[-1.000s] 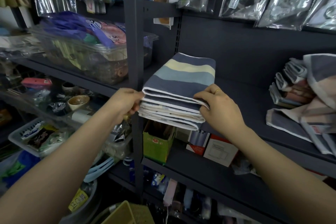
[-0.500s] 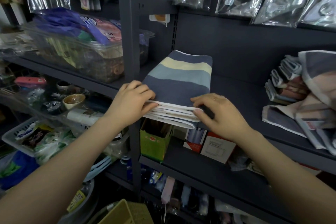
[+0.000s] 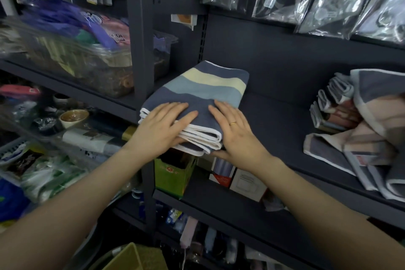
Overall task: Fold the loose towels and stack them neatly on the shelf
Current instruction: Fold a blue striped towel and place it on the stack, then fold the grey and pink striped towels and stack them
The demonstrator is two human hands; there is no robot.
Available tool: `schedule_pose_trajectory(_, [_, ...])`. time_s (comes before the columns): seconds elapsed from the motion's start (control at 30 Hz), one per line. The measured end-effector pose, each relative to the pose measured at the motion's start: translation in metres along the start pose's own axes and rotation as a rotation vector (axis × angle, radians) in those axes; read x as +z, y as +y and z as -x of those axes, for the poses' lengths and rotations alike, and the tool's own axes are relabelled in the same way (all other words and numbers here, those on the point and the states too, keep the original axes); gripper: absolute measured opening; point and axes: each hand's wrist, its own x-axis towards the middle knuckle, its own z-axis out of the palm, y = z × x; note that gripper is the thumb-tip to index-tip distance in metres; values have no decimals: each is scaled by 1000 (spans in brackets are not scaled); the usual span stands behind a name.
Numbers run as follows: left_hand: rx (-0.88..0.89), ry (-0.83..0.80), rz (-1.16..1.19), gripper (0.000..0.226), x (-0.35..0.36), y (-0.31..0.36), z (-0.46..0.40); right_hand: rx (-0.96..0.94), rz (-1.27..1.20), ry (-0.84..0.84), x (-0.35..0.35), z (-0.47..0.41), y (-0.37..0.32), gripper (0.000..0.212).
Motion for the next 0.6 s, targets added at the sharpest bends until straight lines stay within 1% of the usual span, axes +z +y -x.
schedule_pose_trajectory(0.1, [-35, 16, -5, 56, 2, -11, 5, -3, 28, 39, 5, -4, -3, 91])
schedule_pose_trajectory(0.13, [-38, -3, 0, 55, 3, -12, 6, -12, 38, 21, 4, -3, 0, 92])
schedule_pose_trajectory(0.2, [-52, -75, 44, 60, 4, -12, 9, 15, 62, -39, -2, 1, 13, 96])
schedule_pose_trajectory(0.3, [-87, -166, 92, 71, 2, -7, 13, 198, 27, -142, -12, 8, 37, 96])
schedule_pose_trajectory(0.4, [-143, -208, 170, 78, -8, -1, 16, 382, -131, -247, -20, 20, 47, 87])
schedule_pose_trajectory(0.43, [-168, -208, 198, 79, -14, 2, 15, 415, -156, -250, -23, 26, 47, 82])
schedule_pose_trajectory(0.5, [-180, -153, 232, 74, -28, 11, 11, 425, -131, -210, -32, 38, 48, 72])
schedule_pose_trajectory(0.6, [-79, 0, 225, 60, -49, 34, -4, 393, -18, -185, -54, 51, 47, 55])
